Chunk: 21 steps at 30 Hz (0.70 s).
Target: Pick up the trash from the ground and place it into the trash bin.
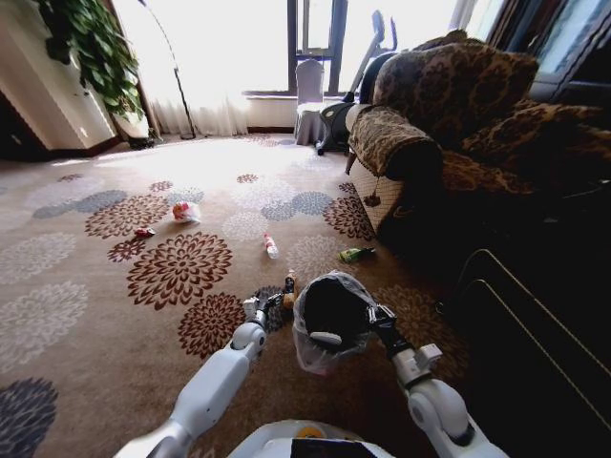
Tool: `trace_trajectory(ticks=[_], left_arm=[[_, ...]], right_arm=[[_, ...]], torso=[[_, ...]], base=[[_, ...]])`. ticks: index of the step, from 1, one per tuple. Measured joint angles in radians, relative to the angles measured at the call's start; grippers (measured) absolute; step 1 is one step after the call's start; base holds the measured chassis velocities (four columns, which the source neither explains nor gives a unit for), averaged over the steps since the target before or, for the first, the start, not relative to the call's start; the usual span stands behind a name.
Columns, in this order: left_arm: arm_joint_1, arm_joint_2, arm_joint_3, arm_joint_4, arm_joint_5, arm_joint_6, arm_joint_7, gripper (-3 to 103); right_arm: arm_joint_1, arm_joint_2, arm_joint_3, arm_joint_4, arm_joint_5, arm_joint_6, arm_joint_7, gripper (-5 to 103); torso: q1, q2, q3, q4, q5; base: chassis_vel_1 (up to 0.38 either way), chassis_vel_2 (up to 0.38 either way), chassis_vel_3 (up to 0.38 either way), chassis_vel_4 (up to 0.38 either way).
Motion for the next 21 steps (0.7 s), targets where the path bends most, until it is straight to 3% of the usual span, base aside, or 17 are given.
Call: trace_trajectory(ticks=[7, 13, 21], left_arm=[[-0.082, -0.043, 0.044, 0.16, 0.002, -0.007, 0.03, 100], [-0.143, -0.089, 0.072, 0.308, 0.024, -0.049, 0.097, 100], [-0.167, -0.097, 0.092, 0.343, 0.026, -0.053, 0.132, 100]], right_arm=[[-0.024, -0.001, 0.017, 0.007, 0.003, 0.015, 0.0, 0], [-0.046, -0.001, 0.034, 0.018, 0.015, 0.016, 0.0, 0], [-0.033, 0.007, 0.029, 0.011, 0.017, 0.016, 0.0, 0]], torso=[[0.0, 0.0, 0.0, 0.0005, 0.0002], [0.0, 0.0, 0.0, 0.0003, 0.0001], [0.0, 0.0, 0.0, 0.0005, 0.0003]], base=[[0.0, 0.0, 0.0, 0.0], [0.0, 0.0, 0.0, 0.0], [-0.005, 0.001, 0.011, -0.001]])
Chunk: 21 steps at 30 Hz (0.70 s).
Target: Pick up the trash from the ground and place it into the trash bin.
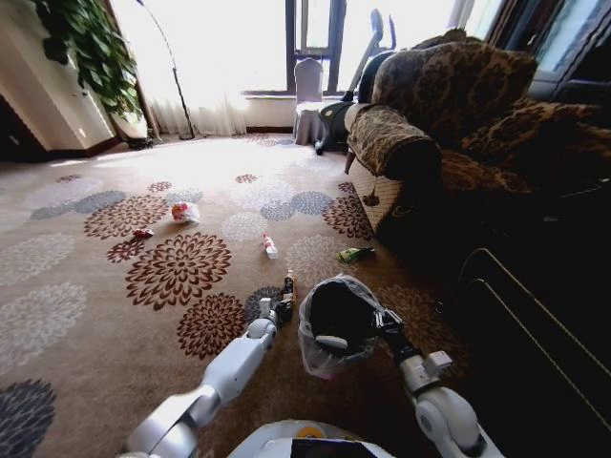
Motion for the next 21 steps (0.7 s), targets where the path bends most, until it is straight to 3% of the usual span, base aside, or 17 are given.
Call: trace_trajectory(ticks=[11, 21], left_arm=[[-0.025, -0.035, 0.01, 0.051, -0.003, 0.001, 0.011, 100], [-0.024, -0.07, -0.008, 0.104, 0.011, 0.019, -0.06, 98]], right_arm=[[0.004, -0.008, 0.007, -0.005, 0.003, 0.011, 0.0, 0], [0.002, -0.015, 0.007, -0.008, 0.003, 0.013, 0.0, 0]], torso=[[0.0, 0.0, 0.0, -0.0003, -0.0001], [0.0, 0.0, 0.0, 0.0, -0.0002]], base=[[-0.071, 0.009, 0.075, -0.011], [0.0, 0.0, 0.0, 0.0]])
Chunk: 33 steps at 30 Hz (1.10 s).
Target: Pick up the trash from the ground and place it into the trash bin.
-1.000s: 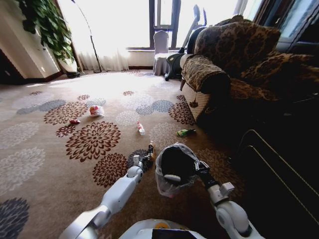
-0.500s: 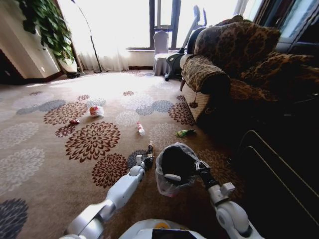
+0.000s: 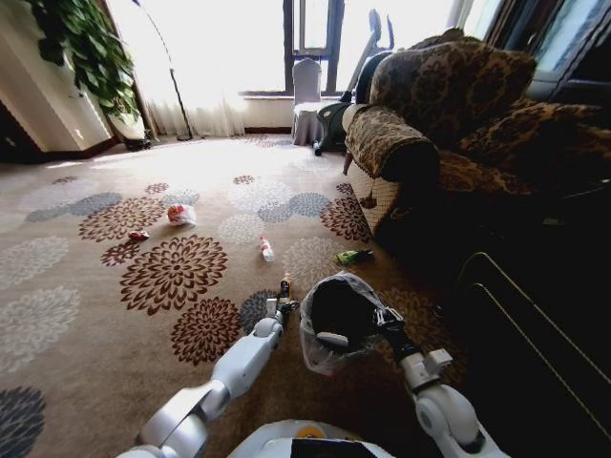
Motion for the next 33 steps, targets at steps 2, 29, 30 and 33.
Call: trace_trajectory(ticks=[2, 29, 30, 33], left_arm=[[-0.002, -0.007, -0.005, 0.013, 0.004, 0.0, 0.0, 94], [0.306, 0.202, -0.169, -0.636, -0.323, 0.038, -0.025, 41], [0.336, 0.22, -0.188, -0.699, -0.354, 0.039, -0.028, 41], [0.428, 0.27, -0.235, -0.87, -0.473, 0.046, -0.042, 41]], right_arm=[[-0.004, -0.002, 0.003, 0.0, 0.0, 0.0, 0.0, 0], [0.106, -0.03, -0.02, -0.057, 0.034, 0.011, 0.0, 0], [0.119, -0.033, -0.024, -0.066, 0.036, 0.011, 0.0, 0], [0.161, -0.042, -0.038, -0.1, 0.04, 0.012, 0.0, 0]], torso=[[0.0, 0.0, 0.0, -0.0001, 0.0], [0.0, 0.0, 0.0, -0.0001, -0.0003], [0.0, 0.0, 0.0, 0.0, 0.0001], [0.0, 0.0, 0.0, 0.0003, -0.0002]], base=[[0.0, 0.0, 0.0, 0.0], [0.0, 0.0, 0.0, 0.0], [0.0, 0.0, 0.0, 0.0], [0.0, 0.0, 0.0, 0.0]])
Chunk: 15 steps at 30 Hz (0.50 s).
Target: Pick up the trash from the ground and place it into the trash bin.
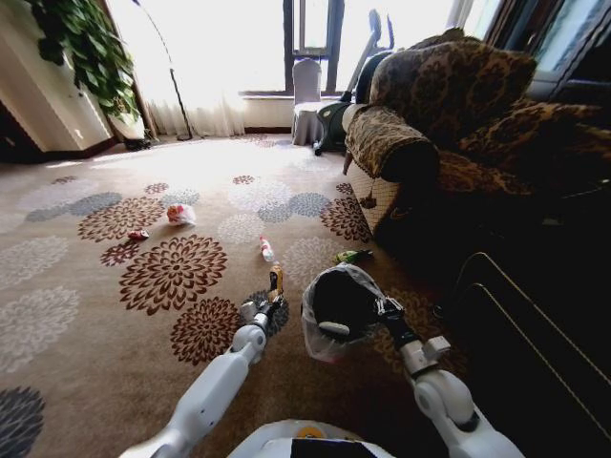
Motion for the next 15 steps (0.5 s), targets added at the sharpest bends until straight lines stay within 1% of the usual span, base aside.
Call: trace_trajectory(ticks=[1, 2, 3, 4, 5, 7, 8, 9, 10, 11, 12, 13, 15], left_arm=[[0.044, 0.021, -0.027, -0.092, -0.074, 0.009, -0.004, 41], [0.08, 0.034, -0.054, -0.168, -0.122, 0.019, 0.005, 41], [0.08, 0.034, -0.054, -0.168, -0.122, 0.019, 0.005, 41], [0.105, 0.04, -0.071, -0.217, -0.143, 0.025, 0.032, 41], [0.15, 0.044, -0.097, -0.293, -0.162, 0.022, 0.092, 41], [0.195, 0.039, -0.117, -0.379, -0.192, 0.019, 0.142, 41], [0.195, 0.039, -0.117, -0.379, -0.192, 0.019, 0.142, 41], [0.22, 0.031, -0.127, -0.438, -0.219, 0.02, 0.166, 41], [0.244, 0.022, -0.129, -0.501, -0.259, 0.024, 0.173, 41], [0.244, 0.022, -0.129, -0.501, -0.259, 0.024, 0.173, 41], [0.265, 0.014, -0.125, -0.563, -0.314, 0.034, 0.162, 41], [0.29, 0.002, -0.111, -0.634, -0.39, 0.055, 0.131, 41], [0.32, -0.011, -0.084, -0.69, -0.454, 0.075, 0.092, 41]], right_arm=[[0.017, -0.001, -0.004, -0.018, 0.0, 0.001, 0.0, 0], [0.031, 0.0, -0.008, -0.03, 0.0, 0.002, 0.0, 0], [0.031, 0.0, -0.008, -0.03, 0.0, 0.002, 0.0, 0], [0.042, 0.0, -0.012, -0.041, 0.0, 0.003, 0.0, 0], [0.067, 0.002, -0.023, -0.062, 0.0, 0.003, 0.0, 0], [0.095, 0.003, -0.033, -0.085, 0.0, 0.003, 0.0, 0], [0.095, 0.003, -0.033, -0.085, 0.0, 0.003, 0.0, 0], [0.111, 0.004, -0.037, -0.101, 0.0, 0.003, 0.0, 0], [0.124, 0.004, -0.039, -0.115, -0.001, 0.003, 0.0, 0], [0.124, 0.004, -0.039, -0.115, -0.001, 0.003, 0.0, 0], [0.136, 0.004, -0.041, -0.127, -0.001, 0.003, 0.0, 0], [0.146, 0.003, -0.042, -0.138, -0.001, 0.004, 0.0, 0], [0.157, 0.003, -0.044, -0.147, -0.002, 0.004, 0.0, 0]], torso=[[0.0, 0.0, 0.0, 0.0001, -0.0001], [0.0, 0.0, 0.0, -0.0006, 0.0002], [0.0, 0.0, 0.0, -0.0006, 0.0002], [0.0, 0.0, 0.0, -0.0005, 0.0003], [0.0, 0.0, 0.0, -0.0007, 0.0003], [0.0, 0.0, 0.0, -0.0003, 0.0002], [0.0, 0.0, 0.0, -0.0003, 0.0002], [0.0, 0.0, 0.0, -0.0002, 0.0003], [0.0, 0.0, 0.0, -0.0005, 0.0001], [0.0, 0.0, 0.0, -0.0005, 0.0001], [0.0, 0.0, 0.0, -0.0005, 0.0003], [0.0, 0.0, 0.0, -0.0006, 0.0005], [0.0, 0.0, 0.0, -0.0006, 0.0003]], base=[[0.0, 0.0, 0.0, 0.0], [0.0, 0.0, 0.0, 0.0], [0.0, 0.0, 0.0, 0.0], [0.0, 0.0, 0.0, 0.0], [0.0, 0.0, 0.0, 0.0], [0.0, 0.0, 0.0, 0.0], [0.0, 0.0, 0.0, 0.0], [0.0, 0.0, 0.0, 0.0], [0.0, 0.0, 0.0, 0.0], [0.0, 0.0, 0.0, 0.0], [0.0, 0.0, 0.0, 0.0], [0.0, 0.0, 0.0, 0.0], [0.0, 0.0, 0.0, 0.0]])
